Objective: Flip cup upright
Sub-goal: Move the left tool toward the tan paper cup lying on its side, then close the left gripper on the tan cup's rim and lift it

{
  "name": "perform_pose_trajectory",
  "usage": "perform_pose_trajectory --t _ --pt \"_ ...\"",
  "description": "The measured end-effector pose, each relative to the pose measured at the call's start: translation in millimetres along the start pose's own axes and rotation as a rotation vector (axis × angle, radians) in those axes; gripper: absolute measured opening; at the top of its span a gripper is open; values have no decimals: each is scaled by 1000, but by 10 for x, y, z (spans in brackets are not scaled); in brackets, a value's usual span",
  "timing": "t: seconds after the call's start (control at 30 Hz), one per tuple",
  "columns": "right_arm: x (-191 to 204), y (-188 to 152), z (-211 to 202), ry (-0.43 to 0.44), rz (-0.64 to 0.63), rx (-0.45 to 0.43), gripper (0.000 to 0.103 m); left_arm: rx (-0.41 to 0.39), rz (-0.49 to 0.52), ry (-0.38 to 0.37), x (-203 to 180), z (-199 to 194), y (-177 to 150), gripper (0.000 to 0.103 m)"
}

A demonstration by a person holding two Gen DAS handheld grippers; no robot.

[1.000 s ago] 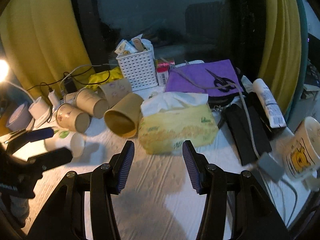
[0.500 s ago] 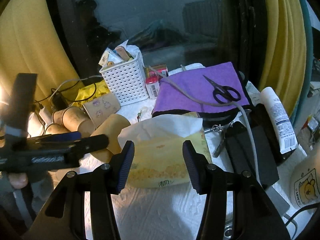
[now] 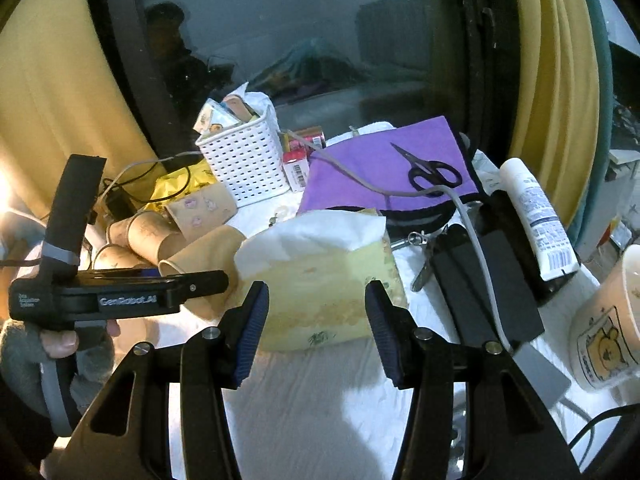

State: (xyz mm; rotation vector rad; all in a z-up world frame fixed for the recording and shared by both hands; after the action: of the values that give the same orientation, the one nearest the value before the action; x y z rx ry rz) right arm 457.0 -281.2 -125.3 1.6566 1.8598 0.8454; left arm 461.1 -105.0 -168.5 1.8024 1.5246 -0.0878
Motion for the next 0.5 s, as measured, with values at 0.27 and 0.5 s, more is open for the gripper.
perform_pose_trajectory --t 0.27,0.5 --pt "203 -304 -339 6 -22 10 53 55 100 -112 -412 -467 -663 69" --pt "375 -803 -529 -8 -59 64 53 117 137 -234 -660 -788 -1437 69"
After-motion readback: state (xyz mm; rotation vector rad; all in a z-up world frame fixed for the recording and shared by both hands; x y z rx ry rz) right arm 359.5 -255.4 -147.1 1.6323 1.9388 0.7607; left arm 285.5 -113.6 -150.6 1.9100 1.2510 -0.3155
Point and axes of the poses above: each gripper's, at about its wrist camera, not at the fingertips, and z roughly the way its jaws point, x to its left, y to its top, the point moved 8 cm from there along z, roughly the way its jaws point, and after that the axes turned 15 degrees about -y, right-handed, at the moved point
